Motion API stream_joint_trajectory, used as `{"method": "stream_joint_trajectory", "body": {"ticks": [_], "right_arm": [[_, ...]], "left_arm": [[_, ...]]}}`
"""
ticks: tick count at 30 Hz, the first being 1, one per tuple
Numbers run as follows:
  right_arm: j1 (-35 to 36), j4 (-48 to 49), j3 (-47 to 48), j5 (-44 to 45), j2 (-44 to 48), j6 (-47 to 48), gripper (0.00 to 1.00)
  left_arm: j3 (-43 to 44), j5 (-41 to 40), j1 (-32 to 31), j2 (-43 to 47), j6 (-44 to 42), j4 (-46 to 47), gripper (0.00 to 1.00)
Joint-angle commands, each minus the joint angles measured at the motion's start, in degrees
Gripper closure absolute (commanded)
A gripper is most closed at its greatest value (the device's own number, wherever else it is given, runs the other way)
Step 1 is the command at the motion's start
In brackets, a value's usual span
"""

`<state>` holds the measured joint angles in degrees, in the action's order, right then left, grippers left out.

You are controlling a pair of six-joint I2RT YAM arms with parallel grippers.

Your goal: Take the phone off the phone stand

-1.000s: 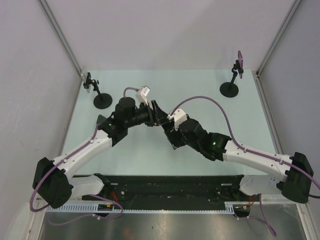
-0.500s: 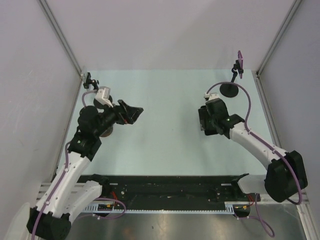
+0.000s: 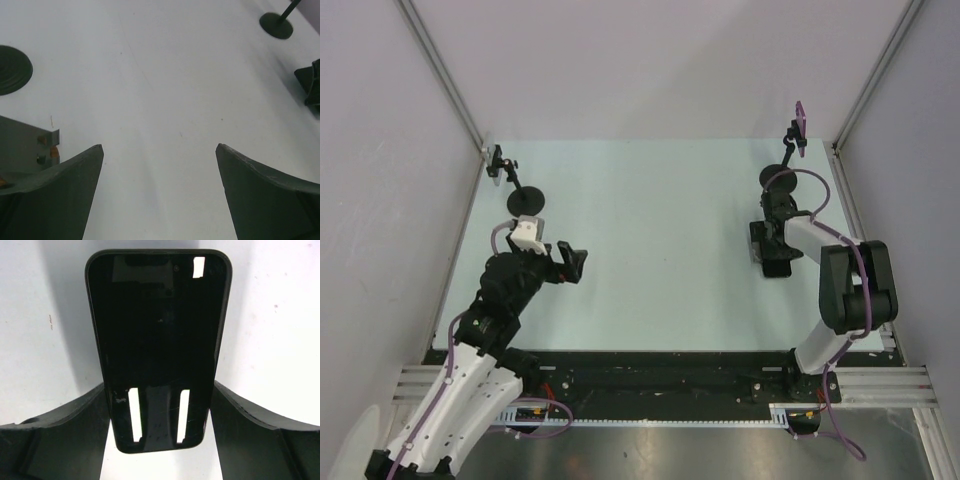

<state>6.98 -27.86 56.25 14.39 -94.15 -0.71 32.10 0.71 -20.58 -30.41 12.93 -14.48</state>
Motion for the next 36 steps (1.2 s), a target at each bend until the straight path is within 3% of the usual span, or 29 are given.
{"method": "stream_joint_trajectory", "body": {"ticks": [1,5,9,13,17,26,31,36], "right_arm": [[-0.3,1.5,4.7,-1.1,-5.0,10.1,0.83],[-2.1,1.8,4.9,-4.5,-8.0,11.8,0.78],[-5.2,1.2,5.0,-10.6,-9.9,10.8,0.58],[-6.5,1.0,5.4,-13.3,-11.2,8.9,0.44],[-8.2,-0.6,6.6,-12.0,-13.1,7.3,0.36],[-7.9,-0.4,6.8,-8.2,-13.0,3.9,0.08],[-7.2,-0.4,6.8,-6.3,-11.4,2.4,0.03],[-3.1,-0.5,6.8,-1.0,-3.5,-0.9,0.0]], "left_arm": [[-0.3,-6.3,-2.6,1.6,-3.0,0.2,0.0],[-0.7,-8.3,-3.0,2.1,-1.5,0.3,0.0],[-0.9,-8.5,-3.1,2.2,-1.0,0.3,0.0],[-0.9,-9.2,-3.1,1.6,-0.8,0.3,0.0],[-0.8,-9.5,-3.1,1.2,-0.8,0.3,0.0],[-0.5,-9.7,-3.0,-0.3,-0.8,0.3,0.0],[-0.5,-9.8,-3.0,-1.0,-0.8,0.5,0.0],[-0.3,-10.7,-2.8,-2.5,-0.3,0.2,0.0]]}}
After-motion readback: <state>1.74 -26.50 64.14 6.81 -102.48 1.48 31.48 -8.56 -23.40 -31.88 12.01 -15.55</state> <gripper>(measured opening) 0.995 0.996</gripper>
